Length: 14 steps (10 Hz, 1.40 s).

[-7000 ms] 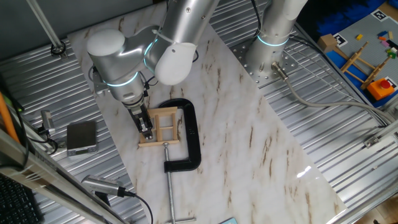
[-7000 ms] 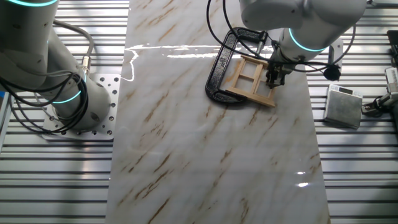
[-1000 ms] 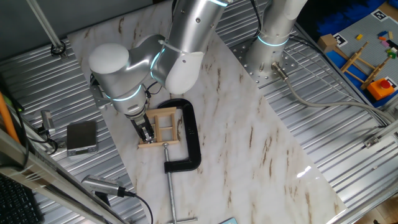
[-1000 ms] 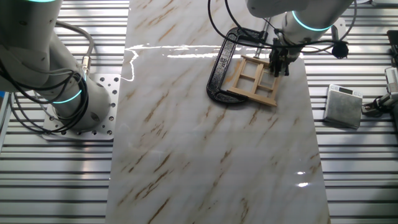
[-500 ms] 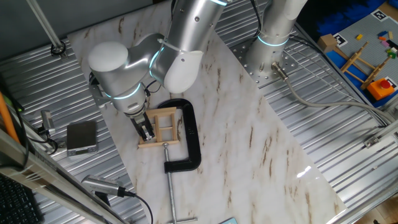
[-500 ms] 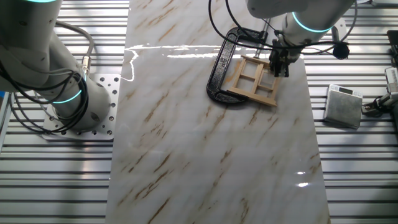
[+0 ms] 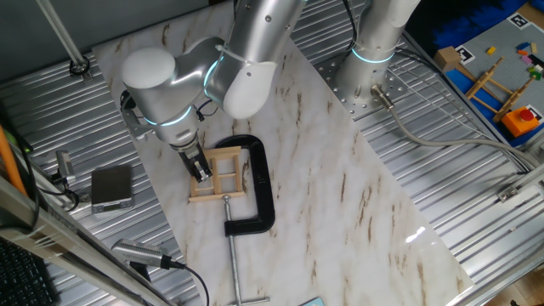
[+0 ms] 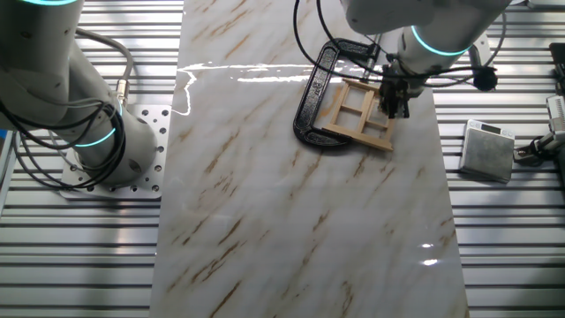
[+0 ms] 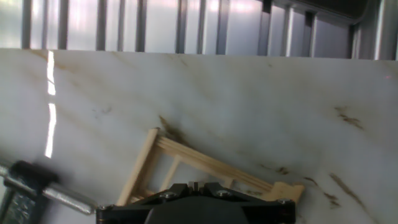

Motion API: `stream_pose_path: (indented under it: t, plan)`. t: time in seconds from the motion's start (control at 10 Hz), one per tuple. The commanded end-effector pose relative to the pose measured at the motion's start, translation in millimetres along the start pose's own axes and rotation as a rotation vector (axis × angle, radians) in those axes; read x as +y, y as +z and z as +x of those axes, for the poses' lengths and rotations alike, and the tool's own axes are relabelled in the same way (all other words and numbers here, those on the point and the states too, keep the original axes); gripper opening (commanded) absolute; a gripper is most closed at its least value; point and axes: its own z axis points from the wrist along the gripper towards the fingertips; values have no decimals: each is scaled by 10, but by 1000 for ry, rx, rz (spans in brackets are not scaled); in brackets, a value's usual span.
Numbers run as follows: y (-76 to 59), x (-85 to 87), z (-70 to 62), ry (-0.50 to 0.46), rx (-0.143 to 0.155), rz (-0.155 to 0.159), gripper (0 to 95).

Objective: Open a sliding window

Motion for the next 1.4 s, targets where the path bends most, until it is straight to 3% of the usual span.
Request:
stream_pose_path:
  t: [0.1,0.3,0.4,0.8,1.4]
  plan:
    - [-14,-99,59,-51,14,42,0]
    - [-31,-183,110,-60,23,52,0]
    - [-26,-212,122,-64,30,72,0]
    - [-8,-281,154,-71,35,91,0]
    - [31,-331,147,-82,30,84,0]
